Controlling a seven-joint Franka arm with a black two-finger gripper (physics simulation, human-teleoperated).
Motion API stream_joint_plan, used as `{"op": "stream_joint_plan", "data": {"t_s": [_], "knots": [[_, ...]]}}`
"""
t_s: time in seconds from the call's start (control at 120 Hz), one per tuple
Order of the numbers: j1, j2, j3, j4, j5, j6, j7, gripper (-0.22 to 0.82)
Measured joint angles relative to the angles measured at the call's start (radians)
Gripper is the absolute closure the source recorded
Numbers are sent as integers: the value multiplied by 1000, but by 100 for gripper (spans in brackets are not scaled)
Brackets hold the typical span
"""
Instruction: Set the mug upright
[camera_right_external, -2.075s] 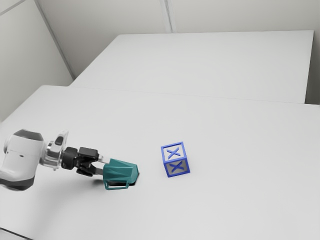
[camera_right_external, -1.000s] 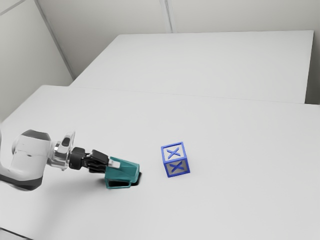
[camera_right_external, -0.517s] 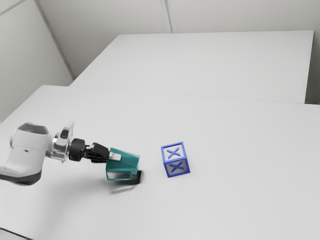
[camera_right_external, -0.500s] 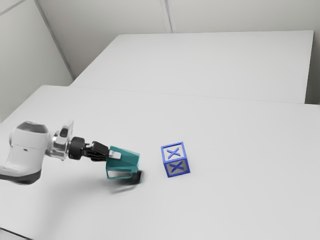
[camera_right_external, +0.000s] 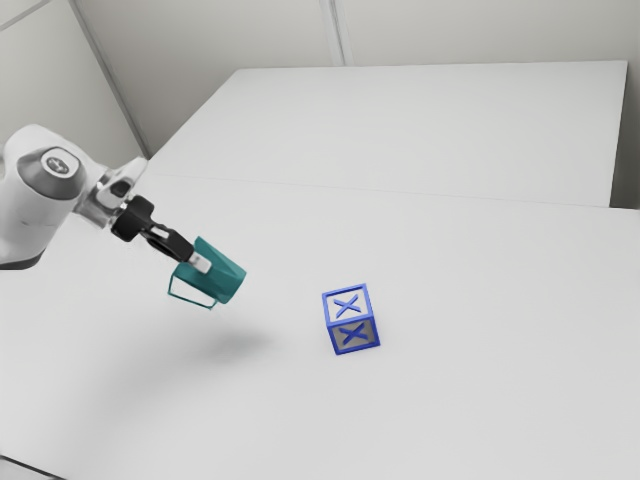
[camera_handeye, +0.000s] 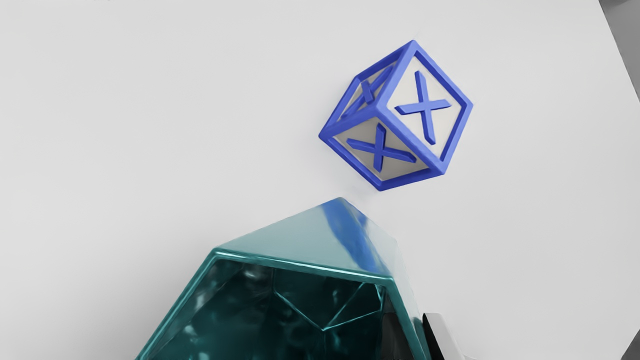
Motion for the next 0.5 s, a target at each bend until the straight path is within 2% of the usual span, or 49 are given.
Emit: {"op": "stream_joint_plan", "data": {"t_s": [0.1,0.325,0.5], "knots": [[-1,1,-35,47,168,-19,-84,78],[1,7,-79,55,463,-28,-260,78],[-8,13,-100,41,605,32,-377,78]]}}
